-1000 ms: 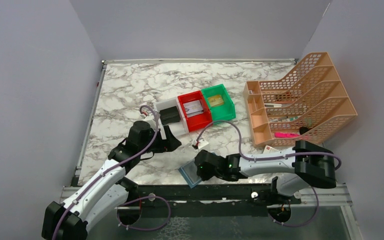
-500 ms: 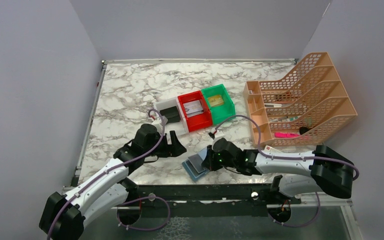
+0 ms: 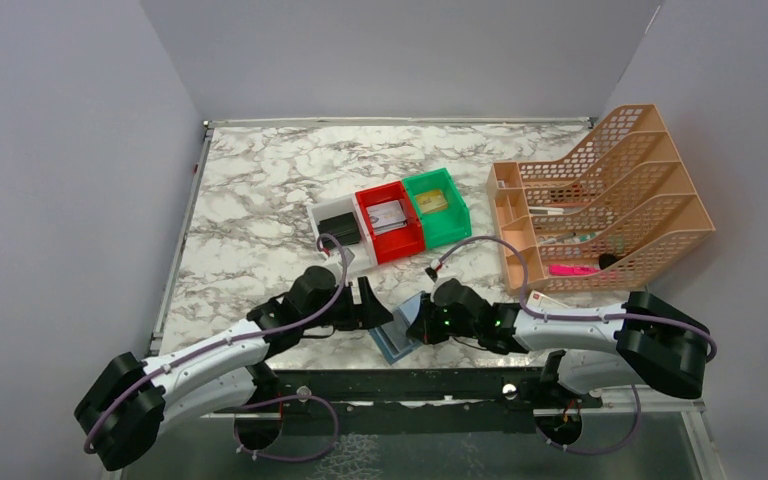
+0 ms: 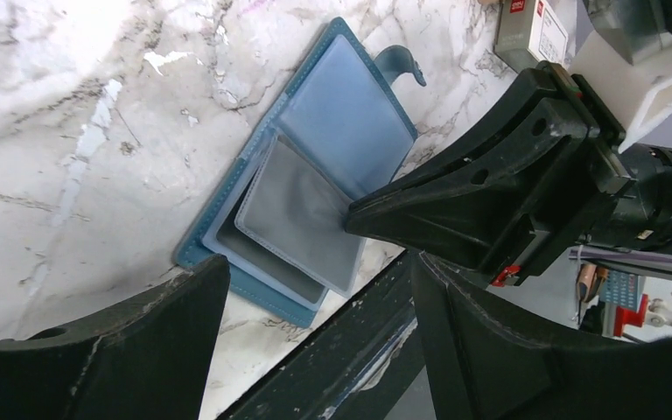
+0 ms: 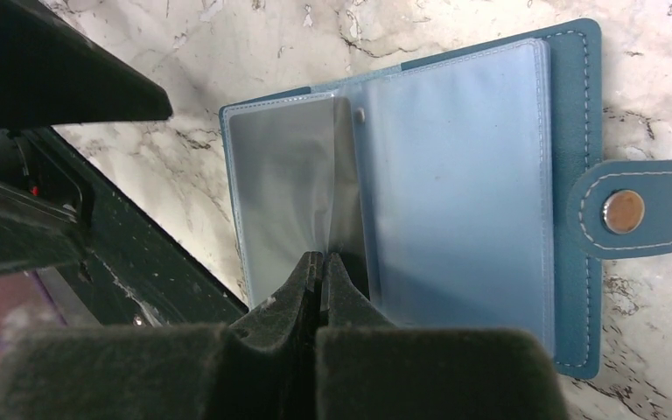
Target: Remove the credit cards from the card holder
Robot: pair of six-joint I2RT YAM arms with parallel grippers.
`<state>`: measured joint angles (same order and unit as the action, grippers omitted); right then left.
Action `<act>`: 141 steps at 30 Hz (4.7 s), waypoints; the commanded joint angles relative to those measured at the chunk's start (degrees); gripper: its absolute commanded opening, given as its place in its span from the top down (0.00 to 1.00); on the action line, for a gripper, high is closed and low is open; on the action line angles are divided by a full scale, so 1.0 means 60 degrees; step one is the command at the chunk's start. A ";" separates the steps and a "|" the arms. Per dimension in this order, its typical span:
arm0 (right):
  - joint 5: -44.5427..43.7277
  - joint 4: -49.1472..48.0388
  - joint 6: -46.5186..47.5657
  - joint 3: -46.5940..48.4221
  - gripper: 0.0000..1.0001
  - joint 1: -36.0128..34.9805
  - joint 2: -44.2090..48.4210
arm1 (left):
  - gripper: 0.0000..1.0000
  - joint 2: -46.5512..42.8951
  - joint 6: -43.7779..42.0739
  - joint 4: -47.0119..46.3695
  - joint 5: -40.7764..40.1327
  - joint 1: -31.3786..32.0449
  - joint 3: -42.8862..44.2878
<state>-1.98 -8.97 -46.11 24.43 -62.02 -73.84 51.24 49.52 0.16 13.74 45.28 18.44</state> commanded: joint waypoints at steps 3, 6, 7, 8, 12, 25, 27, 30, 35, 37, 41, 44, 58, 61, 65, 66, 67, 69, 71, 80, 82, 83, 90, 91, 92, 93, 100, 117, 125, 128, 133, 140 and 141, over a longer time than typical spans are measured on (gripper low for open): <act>0.0198 -0.0497 -0.0189 -0.0144 0.99 0.0111 0.0238 | 0.22 0.0677 0.1197 -0.1490 -0.0920 0.0737 -0.0247; 0.0212 -0.0509 -0.0206 -0.0199 0.99 0.0126 0.0259 | 0.22 0.0842 0.1433 -0.1551 -0.1308 0.1016 -0.0236; 0.0231 -0.0529 -0.0223 -0.0225 0.99 0.0139 0.0280 | 0.22 0.0870 0.1500 -0.1618 -0.1407 0.1085 -0.0244; 0.0235 -0.0559 -0.0247 -0.0258 0.99 0.0141 0.0294 | 0.22 0.0912 0.1559 -0.1697 -0.1498 0.1146 -0.0256; 0.0227 -0.0579 -0.0262 -0.0295 0.99 0.0156 0.0332 | 0.23 0.1232 0.1754 -0.2128 -0.1579 0.1343 -0.0310; 0.0271 -0.0651 -0.0267 -0.0336 0.99 0.0185 0.0355 | 0.25 0.1602 0.2386 -0.2605 -0.2182 0.1801 -0.0438; 0.0271 -0.0657 -0.0280 -0.0336 0.99 0.0189 0.0379 | 0.25 0.1505 0.2511 -0.2556 -0.2230 0.1832 -0.0468; 0.0248 -0.0611 -0.0282 -0.0344 0.99 0.0200 0.0452 | 0.24 0.1211 0.2704 -0.2431 -0.2515 0.1924 -0.0583; 0.0216 -0.0593 -0.0322 -0.0419 0.99 0.0202 0.0564 | 0.21 0.0779 0.2949 -0.1747 -0.2936 0.1953 -0.0707; 0.0200 -0.0600 -0.0350 -0.0443 0.99 0.0208 0.0601 | 0.20 0.0703 0.3168 -0.1745 -0.3001 0.2013 -0.0829; 0.0200 -0.0588 -0.0357 -0.0440 0.99 0.0214 0.0621 | 0.20 0.0767 0.3392 -0.1807 -0.3065 0.2130 -0.0901; 0.0225 -0.0612 -0.0357 -0.0459 0.99 0.0215 0.0604 | 0.20 0.0843 0.3532 -0.2266 -0.3045 0.2214 -0.1004; 0.0326 -0.0744 -0.0378 -0.0482 0.99 0.0218 0.0471 | 0.23 0.0981 0.3647 -0.2805 -0.3046 0.2427 -0.1023; 0.0330 -0.0764 -0.0386 -0.0471 0.99 0.0227 0.0493 | 0.23 0.1216 0.3656 -0.3093 -0.2963 0.2443 -0.1046; 0.0368 -0.0775 -0.0385 -0.0481 0.99 0.0216 0.0501 | 0.29 0.1687 0.3596 -0.3838 -0.2724 0.2455 -0.0970; 0.0373 -0.0775 -0.0386 -0.0489 0.99 0.0218 0.0501 | 0.30 0.1814 0.3526 -0.4050 -0.2628 0.2456 -0.0917; 0.0383 -0.0775 -0.0383 -0.0507 0.99 0.0215 0.0513 | 0.33 0.1955 0.3412 -0.4220 -0.2539 0.2472 -0.0842; 0.0381 -0.0791 -0.0410 -0.0556 0.99 0.0215 0.0554 | 0.37 0.2265 0.3183 -0.4538 -0.2341 0.2497 -0.0655; 0.0369 -0.0804 -0.0428 -0.0623 0.99 0.0216 0.0634 | 0.41 0.2459 0.3032 -0.4759 -0.2185 0.2509 -0.0493; -0.0432 0.0772 -0.0245 -0.0343 0.78 0.0222 0.1440 | 0.47 0.3053 0.2549 -0.5150 -0.1754 0.2527 -0.0008; -0.1006 0.1552 -0.0305 -0.0205 0.74 0.0222 0.1800 | 0.47 0.3286 0.2423 -0.5179 -0.1649 0.2526 0.0171; -0.2580 0.3682 -0.1256 0.0138 0.71 0.0216 0.2537 | 0.47 0.3942 0.2208 -0.5273 -0.1380 0.2525 0.0660; -0.5294 0.6771 -0.3859 0.0575 0.71 0.0218 0.3283 | 0.46 0.5351 0.1889 -0.5505 -0.0818 0.2700 0.1665; -0.5385 0.6875 -0.3831 0.0610 0.71 0.0219 0.3297 | 0.46 0.5402 0.1835 -0.5506 -0.0842 0.2720 0.1711; -0.5380 0.6817 -0.3639 0.0621 0.71 0.0222 0.3309 | 0.45 0.5373 0.1816 -0.5506 -0.0915 0.2735 0.1691; -0.5306 0.6718 -0.3450 0.0614 0.71 0.0223 0.3294 | 0.45 0.5280 0.1811 -0.5506 -0.1063 0.2737 0.1626; -0.3385 0.4782 -0.1193 0.0470 0.71 0.0214 0.3255 | 0.39 0.3760 0.1766 -0.4942 -0.2391 0.2737 0.0634; -0.1809 0.3273 -0.0130 0.0513 0.70 0.0219 0.1652 | 0.27 0.2355 0.1109 -0.1384 -0.3984 0.2712 0.0918; -0.2038 0.3132 -0.0084 0.0375 0.70 0.0215 0.1070 | 0.30 0.3304 0.0912 -0.2389 -0.2914 0.2708 0.1174; -0.1942 0.3042 -0.0053 0.0316 0.70 0.0218 0.0919 | 0.32 0.3681 0.0842 -0.2760 -0.2473 0.2708 0.1297; -0.1907 0.3034 -0.0157 0.0245 0.71 0.0215 0.0694 | 0.35 0.4280 0.0658 -0.2930 -0.1985 0.2722 0.1657; -0.1669 0.2787 -0.0469 -0.0059 0.74 0.0215 0.0661 | 0.40 0.4822 0.1238 -0.2913 -0.2244 0.2722 0.1522; -0.1639 0.2777 -0.0496 -0.0090 0.74 0.0214 0.0651 | 0.40 0.4810 0.1371 -0.2900 -0.2339 0.2722 0.1433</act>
<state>-12.80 7.29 -47.62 26.02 -60.80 -68.73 79.44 55.31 -16.03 0.10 61.52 27.81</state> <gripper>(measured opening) 0.263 0.603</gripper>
